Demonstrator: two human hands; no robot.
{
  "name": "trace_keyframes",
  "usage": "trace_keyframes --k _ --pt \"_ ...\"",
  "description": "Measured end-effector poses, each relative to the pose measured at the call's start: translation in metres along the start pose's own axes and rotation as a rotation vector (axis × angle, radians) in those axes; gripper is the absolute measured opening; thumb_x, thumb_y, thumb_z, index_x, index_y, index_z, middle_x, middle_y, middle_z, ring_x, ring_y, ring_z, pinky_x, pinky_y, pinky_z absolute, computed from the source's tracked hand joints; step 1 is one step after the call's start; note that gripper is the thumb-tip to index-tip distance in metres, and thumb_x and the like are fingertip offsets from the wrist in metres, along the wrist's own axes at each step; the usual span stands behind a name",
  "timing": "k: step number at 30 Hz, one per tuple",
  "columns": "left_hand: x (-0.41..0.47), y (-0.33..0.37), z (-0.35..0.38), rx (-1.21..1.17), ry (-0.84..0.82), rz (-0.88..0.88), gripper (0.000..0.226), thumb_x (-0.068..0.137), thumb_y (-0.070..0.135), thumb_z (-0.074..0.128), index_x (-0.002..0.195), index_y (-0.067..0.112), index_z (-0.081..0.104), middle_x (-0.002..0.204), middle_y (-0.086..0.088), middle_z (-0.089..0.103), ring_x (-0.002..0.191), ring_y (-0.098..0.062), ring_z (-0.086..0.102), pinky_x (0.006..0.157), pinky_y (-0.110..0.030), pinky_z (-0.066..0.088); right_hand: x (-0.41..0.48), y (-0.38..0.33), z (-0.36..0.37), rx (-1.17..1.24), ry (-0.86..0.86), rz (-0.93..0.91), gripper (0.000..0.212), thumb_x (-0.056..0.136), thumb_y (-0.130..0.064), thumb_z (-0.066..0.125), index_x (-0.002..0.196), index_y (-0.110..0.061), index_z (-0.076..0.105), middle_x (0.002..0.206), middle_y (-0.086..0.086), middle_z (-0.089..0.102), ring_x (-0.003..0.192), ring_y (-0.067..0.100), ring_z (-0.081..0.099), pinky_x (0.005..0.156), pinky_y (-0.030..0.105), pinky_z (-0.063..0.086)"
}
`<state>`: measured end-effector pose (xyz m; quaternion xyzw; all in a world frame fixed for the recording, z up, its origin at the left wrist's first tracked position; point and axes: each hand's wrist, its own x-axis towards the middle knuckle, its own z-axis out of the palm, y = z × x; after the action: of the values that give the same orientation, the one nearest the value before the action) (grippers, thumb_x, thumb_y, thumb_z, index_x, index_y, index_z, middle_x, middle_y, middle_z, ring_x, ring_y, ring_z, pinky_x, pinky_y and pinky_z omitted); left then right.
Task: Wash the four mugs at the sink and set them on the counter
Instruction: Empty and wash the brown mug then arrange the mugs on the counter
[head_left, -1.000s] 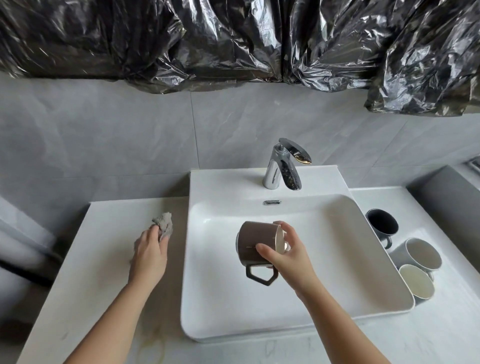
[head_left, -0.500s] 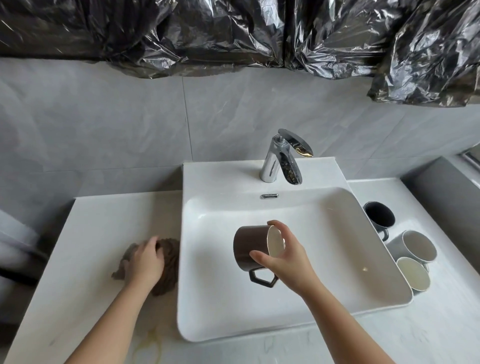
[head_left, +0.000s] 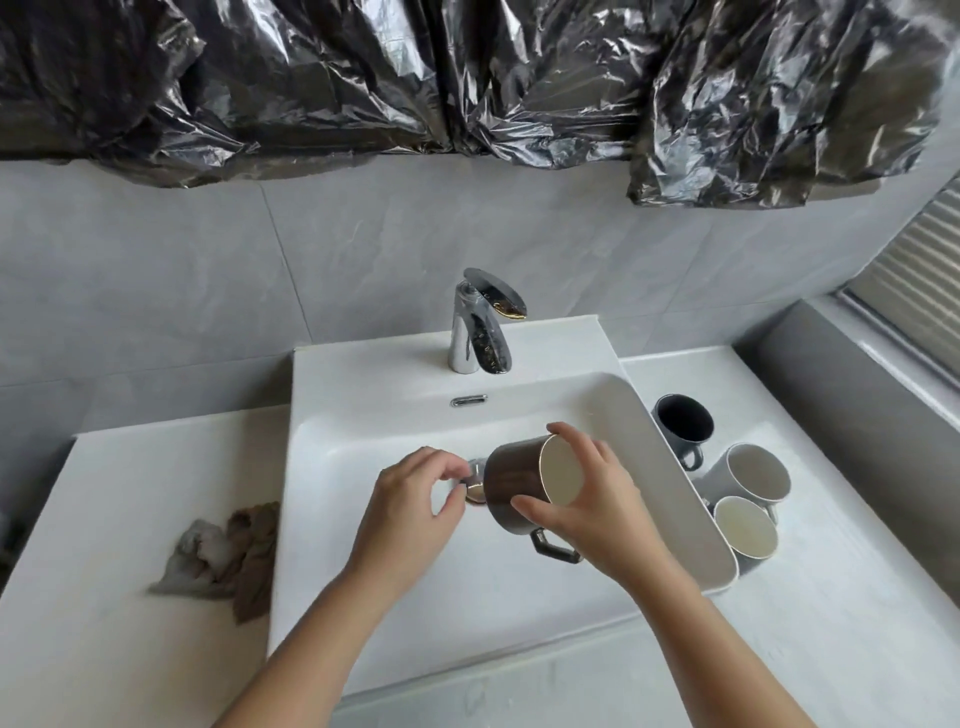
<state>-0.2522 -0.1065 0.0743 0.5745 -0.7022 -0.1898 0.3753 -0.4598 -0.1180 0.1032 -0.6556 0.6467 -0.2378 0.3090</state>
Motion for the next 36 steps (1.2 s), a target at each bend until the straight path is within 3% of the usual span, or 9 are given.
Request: trace_keyframes --k 3,8,11,16,18,23,27,31,36 --pt "0.012 0.030 0.035 -0.051 -0.072 0.010 0.014 0.082 0.010 0.063 0.086 0.023 0.065 0.086 0.019 0.061 0.081 -0.003 0.058 0.073 -0.009 0.041 0.005 0.022 -0.034 -0.048 0.071 0.023 0.085 0.068 -0.049 0.079 0.141 -0.045 0.035 0.135 -0.009 0.045 0.118 0.017 0.052 0.097 0.035 0.045" --pt "0.045 0.078 0.102 -0.009 -0.117 0.049 0.012 0.080 0.022 0.056 0.088 0.024 0.065 0.085 0.018 0.060 0.084 -0.002 0.058 0.078 -0.026 0.048 0.021 0.077 -0.105 -0.135 0.150 0.092 0.081 0.072 -0.049 0.077 0.140 -0.045 0.034 0.131 -0.007 0.045 0.096 0.014 0.052 0.076 0.030 0.042" --pt "0.071 0.113 0.150 0.035 -0.141 0.078 0.010 0.081 0.018 0.060 0.088 0.022 0.065 0.084 0.021 0.055 0.088 -0.010 0.062 0.082 -0.033 0.050 0.036 0.118 -0.151 -0.176 0.182 0.120 0.079 0.073 -0.047 0.077 0.139 -0.045 0.034 0.129 -0.007 0.045 0.087 0.012 0.048 0.073 0.028 0.039" --pt "0.113 0.164 0.223 0.134 -0.150 -0.020 0.018 0.085 0.016 0.063 0.102 0.021 0.065 0.102 0.010 0.063 0.095 -0.015 0.058 0.087 -0.028 0.044 0.074 0.173 -0.213 -0.260 0.143 0.135 0.084 0.073 -0.047 0.077 0.144 -0.043 0.031 0.133 -0.006 0.044 0.097 0.023 0.058 0.073 0.031 0.044" --pt "0.128 0.178 0.246 0.188 -0.173 -0.056 0.024 0.086 0.019 0.061 0.110 0.021 0.063 0.111 0.008 0.060 0.102 -0.015 0.056 0.089 -0.027 0.043 0.091 0.189 -0.228 -0.284 0.123 0.146 0.083 0.075 -0.045 0.075 0.145 -0.043 0.031 0.134 -0.007 0.042 0.090 0.023 0.055 0.072 0.030 0.042" --pt "0.147 0.198 0.295 0.285 -0.377 -0.105 0.033 0.090 0.030 0.057 0.122 0.022 0.056 0.122 0.005 0.054 0.112 -0.016 0.052 0.083 -0.028 0.041 0.121 0.229 -0.252 -0.326 0.112 0.181 0.077 0.074 -0.046 0.072 0.139 -0.042 0.033 0.129 -0.003 0.041 0.086 0.029 0.061 0.077 0.039 0.055" --pt "0.134 0.202 0.321 0.436 -0.642 -0.230 0.055 0.081 0.049 0.064 0.124 0.021 0.044 0.119 0.003 0.047 0.110 -0.019 0.051 0.070 -0.030 0.035 0.133 0.259 -0.256 -0.415 0.050 0.260 0.075 0.075 -0.044 0.072 0.138 -0.039 0.032 0.125 -0.002 0.041 0.082 0.031 0.062 0.075 0.038 0.055" --pt "0.127 0.205 0.340 0.514 -0.688 -0.224 0.075 0.071 0.059 0.068 0.128 0.019 0.039 0.119 0.002 0.045 0.109 -0.021 0.053 0.074 -0.032 0.037 0.138 0.278 -0.248 -0.444 0.022 0.313 0.068 0.076 -0.045 0.069 0.135 -0.036 0.035 0.116 -0.002 0.040 0.069 0.027 0.061 0.068 0.034 0.055" --pt "0.112 0.210 0.346 0.605 -0.814 -0.412 0.096 0.063 0.070 0.067 0.131 0.013 0.031 0.128 -0.001 0.041 0.116 -0.022 0.045 0.076 -0.032 0.034 0.136 0.297 -0.238 -0.507 -0.067 0.347 0.070 0.079 -0.045 0.066 0.139 -0.034 0.032 0.120 0.001 0.040 0.070 0.027 0.062 0.061 0.029 0.045"
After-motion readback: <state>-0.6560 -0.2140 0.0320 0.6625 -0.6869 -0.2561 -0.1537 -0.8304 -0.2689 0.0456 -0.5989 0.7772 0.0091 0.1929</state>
